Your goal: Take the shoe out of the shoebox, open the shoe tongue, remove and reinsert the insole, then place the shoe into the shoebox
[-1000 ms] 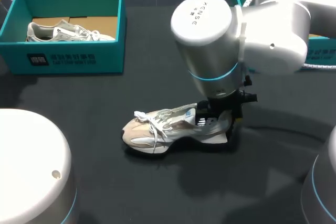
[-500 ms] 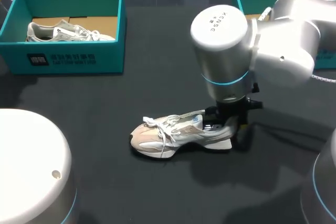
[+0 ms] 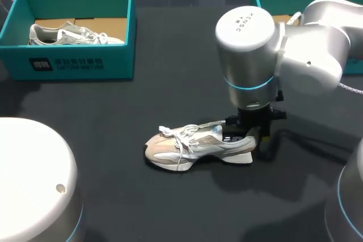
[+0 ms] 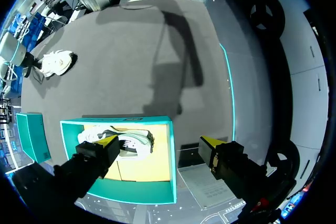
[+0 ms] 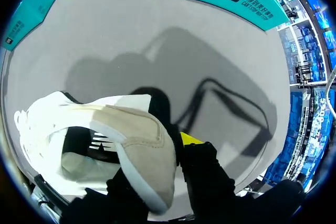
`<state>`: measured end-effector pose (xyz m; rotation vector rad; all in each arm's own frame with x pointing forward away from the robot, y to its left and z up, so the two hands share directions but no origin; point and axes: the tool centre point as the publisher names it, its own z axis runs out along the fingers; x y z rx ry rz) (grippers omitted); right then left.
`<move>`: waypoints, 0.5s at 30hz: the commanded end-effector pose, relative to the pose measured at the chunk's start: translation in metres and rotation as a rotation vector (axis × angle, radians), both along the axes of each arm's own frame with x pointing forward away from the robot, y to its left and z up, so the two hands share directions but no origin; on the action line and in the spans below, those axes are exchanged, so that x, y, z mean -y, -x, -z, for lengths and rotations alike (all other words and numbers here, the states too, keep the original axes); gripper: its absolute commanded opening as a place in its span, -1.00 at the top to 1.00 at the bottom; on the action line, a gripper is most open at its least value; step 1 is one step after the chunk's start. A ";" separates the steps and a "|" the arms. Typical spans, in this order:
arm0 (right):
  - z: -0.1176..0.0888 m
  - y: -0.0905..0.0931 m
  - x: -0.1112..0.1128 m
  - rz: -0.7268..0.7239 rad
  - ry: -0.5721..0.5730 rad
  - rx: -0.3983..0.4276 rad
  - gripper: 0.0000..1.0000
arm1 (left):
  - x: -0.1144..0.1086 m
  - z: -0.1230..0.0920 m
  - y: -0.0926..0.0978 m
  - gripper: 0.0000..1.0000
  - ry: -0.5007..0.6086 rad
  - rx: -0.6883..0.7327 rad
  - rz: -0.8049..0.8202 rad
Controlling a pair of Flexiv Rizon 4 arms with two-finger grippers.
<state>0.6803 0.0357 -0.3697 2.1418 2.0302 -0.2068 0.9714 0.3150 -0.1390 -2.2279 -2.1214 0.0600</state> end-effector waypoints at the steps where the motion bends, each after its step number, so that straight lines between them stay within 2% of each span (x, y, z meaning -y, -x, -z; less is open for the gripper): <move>1: 0.004 -0.002 0.000 -0.002 -0.007 -0.002 1.00 | 0.000 0.000 0.000 -1.00 -0.002 0.000 0.001; 13: 0.019 -0.001 0.000 0.005 -0.032 -0.019 1.00 | 0.000 0.000 0.000 -1.00 -0.002 0.000 0.001; 15: 0.020 -0.001 0.000 0.005 -0.034 -0.020 0.73 | 0.000 0.000 0.000 -1.00 -0.002 0.000 0.001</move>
